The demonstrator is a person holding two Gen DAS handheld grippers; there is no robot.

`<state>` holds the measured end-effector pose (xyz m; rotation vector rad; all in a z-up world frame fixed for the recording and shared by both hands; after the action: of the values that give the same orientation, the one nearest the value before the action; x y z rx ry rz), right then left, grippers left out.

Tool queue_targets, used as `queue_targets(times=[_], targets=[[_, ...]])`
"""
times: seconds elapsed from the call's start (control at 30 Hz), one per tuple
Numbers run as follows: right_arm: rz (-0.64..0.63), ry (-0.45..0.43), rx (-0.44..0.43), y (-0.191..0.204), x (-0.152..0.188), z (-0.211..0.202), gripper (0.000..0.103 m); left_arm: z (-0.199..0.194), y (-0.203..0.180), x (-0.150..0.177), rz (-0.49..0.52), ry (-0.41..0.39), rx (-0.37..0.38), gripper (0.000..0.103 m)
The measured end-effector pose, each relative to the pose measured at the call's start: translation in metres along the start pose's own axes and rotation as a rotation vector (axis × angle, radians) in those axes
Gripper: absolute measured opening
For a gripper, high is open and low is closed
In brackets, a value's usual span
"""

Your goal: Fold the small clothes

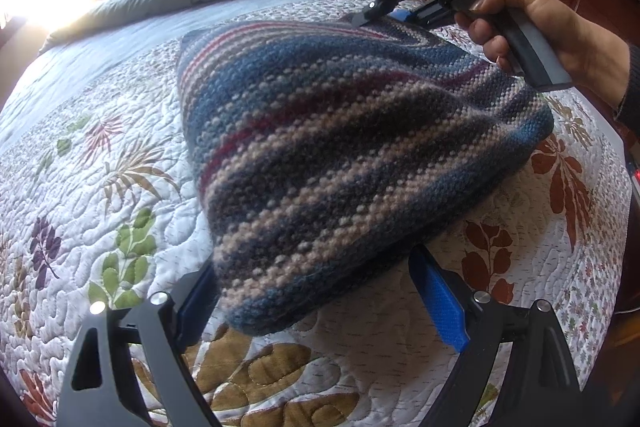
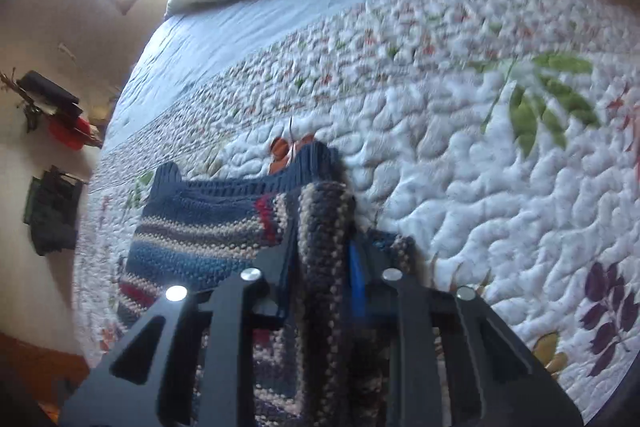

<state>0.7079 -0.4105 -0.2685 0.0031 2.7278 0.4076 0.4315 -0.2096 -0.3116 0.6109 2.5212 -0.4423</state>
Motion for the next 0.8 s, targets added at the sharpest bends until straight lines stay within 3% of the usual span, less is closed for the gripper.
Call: queue_targets(times=[0.1, 0.23, 0.33, 0.4, 0.63, 0.7, 0.8], targets=[[0.064, -0.071, 0.041, -0.015, -0.009, -0.011, 0.010, 0.001, 0.002, 0.001, -0.005, 0.000, 0.000, 0.091], [0.078, -0.014, 0.077, -0.022, 0.004, 0.006, 0.014, 0.004, 0.006, 0.004, -0.014, 0.019, -0.001, 0.091], [0.123, 0.009, 0.024, -0.022, 0.007, -0.002, 0.034, 0.003, 0.009, 0.008, -0.041, 0.035, 0.013, 0.091], [0.118, -0.004, -0.029, -0.017, 0.012, -0.022, 0.055, -0.006, 0.011, 0.007, -0.057, 0.022, 0.027, 0.091], [0.063, -0.048, -0.010, -0.023, 0.092, -0.088, 0.056, -0.040, 0.027, 0.001, -0.155, -0.021, 0.096, 0.091], [0.032, -0.018, 0.039, -0.026, 0.117, -0.079, 0.053, -0.046, 0.033, -0.005, -0.226, -0.035, 0.150, 0.091], [0.046, -0.004, 0.103, -0.040, 0.142, -0.069, 0.057, -0.050, 0.045, -0.008, -0.347, -0.027, 0.211, 0.091]])
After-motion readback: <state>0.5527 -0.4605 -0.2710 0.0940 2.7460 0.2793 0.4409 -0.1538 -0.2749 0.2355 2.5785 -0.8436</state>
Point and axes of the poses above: each gripper's, at about its wrist camera, not at the fingertips, and z roughly the way its jaws point, y to its left, x to its underside, the point moved 10 cm from there along z, roughly the way its jaws point, and after that the axes turned 8 degrees about x, right-handed, at the moved point
